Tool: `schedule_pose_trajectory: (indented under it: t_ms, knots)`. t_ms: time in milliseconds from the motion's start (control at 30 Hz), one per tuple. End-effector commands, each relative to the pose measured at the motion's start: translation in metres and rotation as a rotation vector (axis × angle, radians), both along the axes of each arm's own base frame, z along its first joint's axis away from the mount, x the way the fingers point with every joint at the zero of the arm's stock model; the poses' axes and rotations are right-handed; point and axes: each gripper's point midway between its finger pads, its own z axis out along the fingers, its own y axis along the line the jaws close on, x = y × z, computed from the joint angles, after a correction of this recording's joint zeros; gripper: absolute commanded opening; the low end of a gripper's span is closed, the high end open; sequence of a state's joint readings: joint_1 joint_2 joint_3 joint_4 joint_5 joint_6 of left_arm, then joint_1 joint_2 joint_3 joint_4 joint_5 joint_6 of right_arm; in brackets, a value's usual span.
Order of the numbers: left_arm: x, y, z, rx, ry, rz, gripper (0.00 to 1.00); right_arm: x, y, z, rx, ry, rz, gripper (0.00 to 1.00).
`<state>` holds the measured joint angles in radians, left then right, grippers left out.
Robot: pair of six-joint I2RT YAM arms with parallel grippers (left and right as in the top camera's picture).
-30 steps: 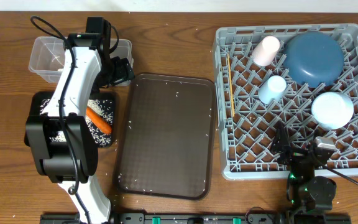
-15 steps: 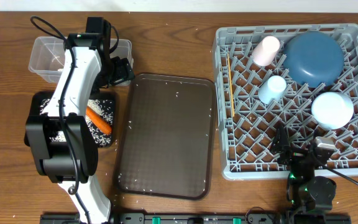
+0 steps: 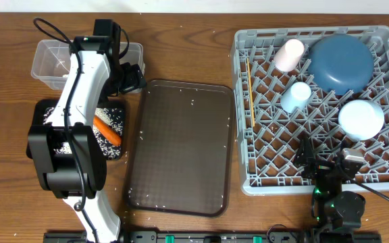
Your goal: Sort waste into correct bins and load items into the dishwasher rack
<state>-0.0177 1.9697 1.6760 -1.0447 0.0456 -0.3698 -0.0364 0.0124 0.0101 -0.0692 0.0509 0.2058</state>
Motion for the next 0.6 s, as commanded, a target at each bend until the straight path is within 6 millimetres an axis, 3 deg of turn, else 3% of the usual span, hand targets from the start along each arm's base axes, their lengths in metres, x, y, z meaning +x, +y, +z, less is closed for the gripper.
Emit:
schedule_pose_trajectory:
  t_ms: [0,100,200,267,367,433,567]
  knots:
    - [0.006,0.0,0.003,0.005,-0.034,-0.012,0.98,0.0,-0.001,-0.001,0.011,-0.003,-0.003,0.99]
    - [0.029,-0.01,0.034,0.0,-0.203,-0.114,0.98,0.0,-0.001,-0.001,0.011,-0.003,-0.003,0.99]
    - [0.052,-0.023,0.084,0.022,-0.444,-0.25,0.98,0.0,-0.001,-0.001,0.011,-0.003,-0.003,0.99]
    - [0.054,-0.027,0.114,0.057,-0.57,-0.316,0.98,0.0,-0.001,-0.001,0.011,-0.003,-0.003,0.99]
    - [0.039,-0.024,0.149,0.102,-0.715,-0.349,0.98,0.0,-0.001,-0.001,0.011,-0.003,-0.003,0.99]
    - [0.022,-0.016,0.161,0.133,-0.783,-0.33,0.98,0.0,-0.001,-0.001,0.011,-0.003,-0.003,0.99]
    - [-0.02,0.002,0.162,0.171,-0.899,-0.283,0.98,0.0,-0.001,-0.001,0.011,-0.001,-0.003,0.99]
